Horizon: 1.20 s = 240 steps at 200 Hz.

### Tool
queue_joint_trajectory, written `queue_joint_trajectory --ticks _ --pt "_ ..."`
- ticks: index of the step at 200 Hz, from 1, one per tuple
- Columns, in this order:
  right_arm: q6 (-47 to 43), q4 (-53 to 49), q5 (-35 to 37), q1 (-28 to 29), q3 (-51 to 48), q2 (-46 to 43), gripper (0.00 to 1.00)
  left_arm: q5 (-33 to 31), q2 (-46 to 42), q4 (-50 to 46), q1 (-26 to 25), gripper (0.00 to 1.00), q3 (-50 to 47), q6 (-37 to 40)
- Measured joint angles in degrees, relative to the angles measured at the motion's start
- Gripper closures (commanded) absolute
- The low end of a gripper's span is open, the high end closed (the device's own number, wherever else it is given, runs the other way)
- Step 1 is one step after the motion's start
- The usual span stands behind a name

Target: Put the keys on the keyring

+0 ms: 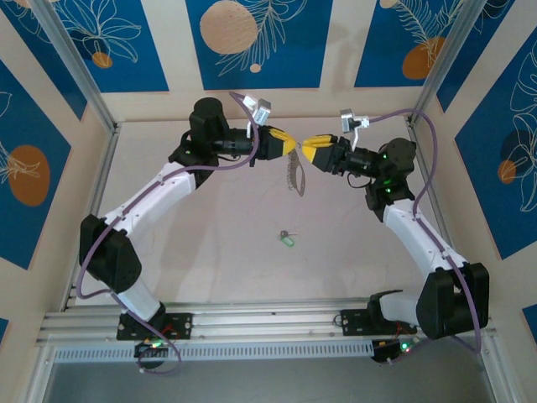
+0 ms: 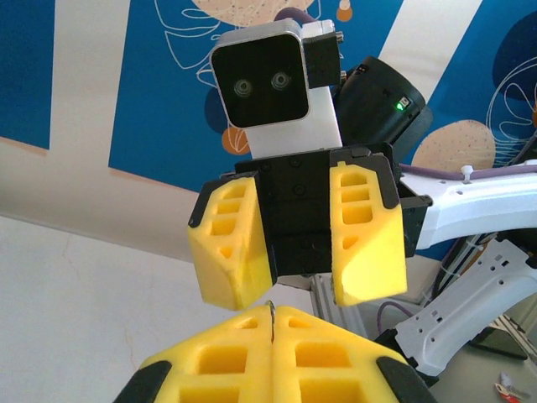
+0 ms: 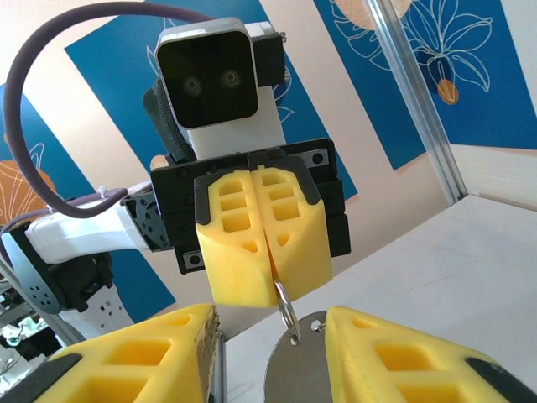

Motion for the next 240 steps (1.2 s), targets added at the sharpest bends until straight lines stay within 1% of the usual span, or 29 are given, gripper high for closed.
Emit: queue_joint_trajectory --ticks 38,124,143,153,179,192,210,226,240 --pt "-0.24 -0.33 0.52 0.42 0.33 0.39 0.64 0.11 0.0 0.5 0.0 1.0 0.0 -0.48" --pt "-0.02 0.59 0.85 1.42 0.76 2.91 0.77 0.42 0.0 2.23 0.0 1.0 0.0 -2.21" --pt "0.2 1.31 0.87 1.49 0.81 2.91 0.83 0.42 0.0 2.71 0.0 1.0 0.0 -2.45" --pt "0.35 1.6 0.85 1.49 0.94 2.95 0.88 0.37 0.0 2.99 0.0 1.0 0.0 -2.71" --pt "0.46 2.47 0.81 1.53 1.01 2.95 0.94 0.13 0.0 3.72 0.02 1.0 0.0 -3.08" --pt "0.57 2.84 0.83 1.51 1.01 2.95 1.0 -0.04 0.0 4.11 0.02 1.0 0.0 -3.3" --pt "0.87 3.34 0.83 1.51 1.01 2.95 1.0 -0.04 0.0 4.42 0.02 1.0 0.0 -3.54" --pt "1.14 3.78 0.85 1.51 1.03 2.95 0.86 -0.02 0.0 4.85 0.02 1.0 0.0 -3.96" --pt "1.46 4.07 1.11 1.53 1.03 2.95 0.84 0.11 0.0 5.2 0.02 1.0 0.0 -4.46"
